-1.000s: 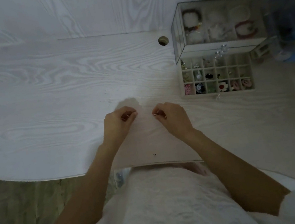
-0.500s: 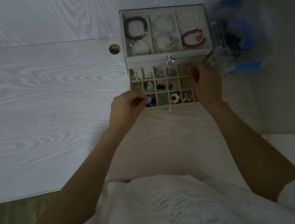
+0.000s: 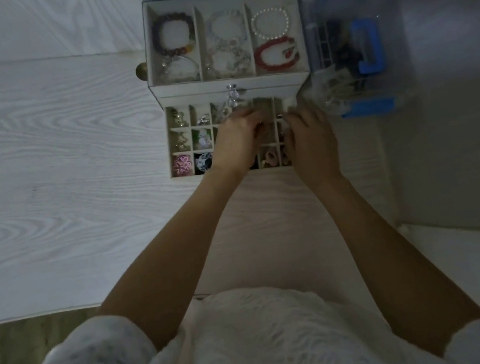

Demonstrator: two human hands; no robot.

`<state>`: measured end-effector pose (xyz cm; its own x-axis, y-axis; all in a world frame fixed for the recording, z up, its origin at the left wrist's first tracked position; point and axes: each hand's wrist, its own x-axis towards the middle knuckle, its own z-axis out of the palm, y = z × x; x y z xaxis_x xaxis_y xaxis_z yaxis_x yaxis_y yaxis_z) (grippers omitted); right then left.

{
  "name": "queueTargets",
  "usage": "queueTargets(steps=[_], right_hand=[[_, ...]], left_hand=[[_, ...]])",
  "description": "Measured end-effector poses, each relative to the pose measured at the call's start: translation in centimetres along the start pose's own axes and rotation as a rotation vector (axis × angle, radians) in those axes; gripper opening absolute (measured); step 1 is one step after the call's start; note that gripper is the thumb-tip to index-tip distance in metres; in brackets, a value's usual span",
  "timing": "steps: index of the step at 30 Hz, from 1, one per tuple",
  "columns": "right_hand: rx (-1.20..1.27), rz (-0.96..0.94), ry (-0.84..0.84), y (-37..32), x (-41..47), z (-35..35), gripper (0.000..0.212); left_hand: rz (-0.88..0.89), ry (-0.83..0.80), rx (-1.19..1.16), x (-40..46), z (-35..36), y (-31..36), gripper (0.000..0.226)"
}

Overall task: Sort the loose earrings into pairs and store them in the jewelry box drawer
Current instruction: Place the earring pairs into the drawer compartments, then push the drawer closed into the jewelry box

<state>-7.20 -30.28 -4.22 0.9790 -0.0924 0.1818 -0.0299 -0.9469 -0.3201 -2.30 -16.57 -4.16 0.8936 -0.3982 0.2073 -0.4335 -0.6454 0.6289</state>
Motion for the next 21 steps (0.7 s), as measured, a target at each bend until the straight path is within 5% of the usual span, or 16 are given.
queueTargets(steps=[8, 16, 21], right_hand=[[0.097, 0.114, -0.23, 0.6, -5.2, -1.2, 0.048], [0.101, 0.109, -0.258, 0.8, -5.3, -1.4, 0.052], [0.097, 0.113, -0.296, 0.6, -5.6, -1.7, 0.06]], left_hand=[[0.006, -0.014, 0.141, 1.9, 1.8, -0.3, 0.022], [0.195, -0.013, 0.351, -0.4, 1.5, -0.1, 0.028], [0.167, -0.072, 0.329, -2.1, 0.2, 0.9, 0.033]])
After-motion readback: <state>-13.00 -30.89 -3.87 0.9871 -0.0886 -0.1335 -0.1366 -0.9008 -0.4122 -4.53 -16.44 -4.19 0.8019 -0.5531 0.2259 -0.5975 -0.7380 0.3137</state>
